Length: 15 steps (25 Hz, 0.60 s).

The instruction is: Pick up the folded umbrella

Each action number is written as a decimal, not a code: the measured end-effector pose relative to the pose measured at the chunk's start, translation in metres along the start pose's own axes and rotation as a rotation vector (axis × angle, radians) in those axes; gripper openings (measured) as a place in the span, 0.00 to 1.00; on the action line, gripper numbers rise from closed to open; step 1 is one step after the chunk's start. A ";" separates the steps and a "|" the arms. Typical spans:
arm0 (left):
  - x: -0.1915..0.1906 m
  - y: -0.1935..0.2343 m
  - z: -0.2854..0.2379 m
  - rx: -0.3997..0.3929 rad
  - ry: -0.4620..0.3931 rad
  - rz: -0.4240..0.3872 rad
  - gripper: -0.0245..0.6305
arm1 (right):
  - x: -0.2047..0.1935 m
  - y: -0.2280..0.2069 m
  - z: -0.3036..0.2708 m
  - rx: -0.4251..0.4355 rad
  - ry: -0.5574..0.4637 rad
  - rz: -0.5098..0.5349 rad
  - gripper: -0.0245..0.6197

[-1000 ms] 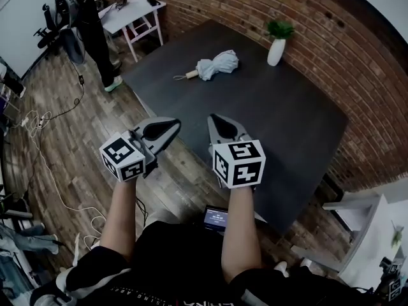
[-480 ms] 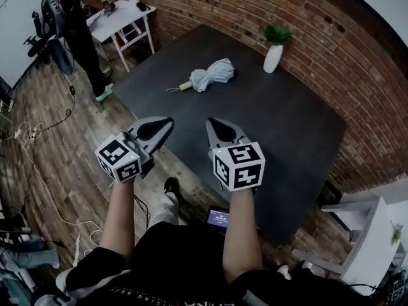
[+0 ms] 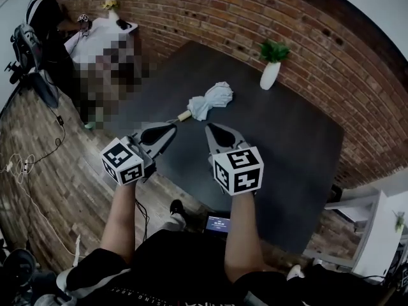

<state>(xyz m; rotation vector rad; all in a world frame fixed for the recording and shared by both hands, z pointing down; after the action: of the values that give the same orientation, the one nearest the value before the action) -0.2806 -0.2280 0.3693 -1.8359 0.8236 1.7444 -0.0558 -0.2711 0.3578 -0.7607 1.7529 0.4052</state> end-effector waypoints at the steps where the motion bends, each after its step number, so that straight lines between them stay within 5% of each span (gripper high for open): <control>1: 0.000 0.011 -0.001 -0.015 0.003 0.004 0.04 | 0.003 -0.001 -0.008 -0.016 0.004 -0.001 0.05; 10: -0.011 0.086 -0.015 -0.155 0.031 0.020 0.04 | 0.012 0.000 -0.058 -0.130 0.033 -0.020 0.05; 15: -0.018 0.104 -0.022 -0.223 -0.023 0.112 0.04 | 0.008 0.009 -0.067 -0.077 0.020 -0.015 0.05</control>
<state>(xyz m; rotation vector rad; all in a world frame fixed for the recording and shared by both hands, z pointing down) -0.3379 -0.3153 0.3962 -1.9383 0.7615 1.9938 -0.1116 -0.3081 0.3707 -0.8349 1.7569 0.4588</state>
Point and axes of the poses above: the fingertips, and each gripper's own axes: z backward along the fingers, y to its left, x out of its top, the point moved 10 cm from there along z, backward along the fingers, and after that the axes turned 1 degree about y, right-handed, at the moved point
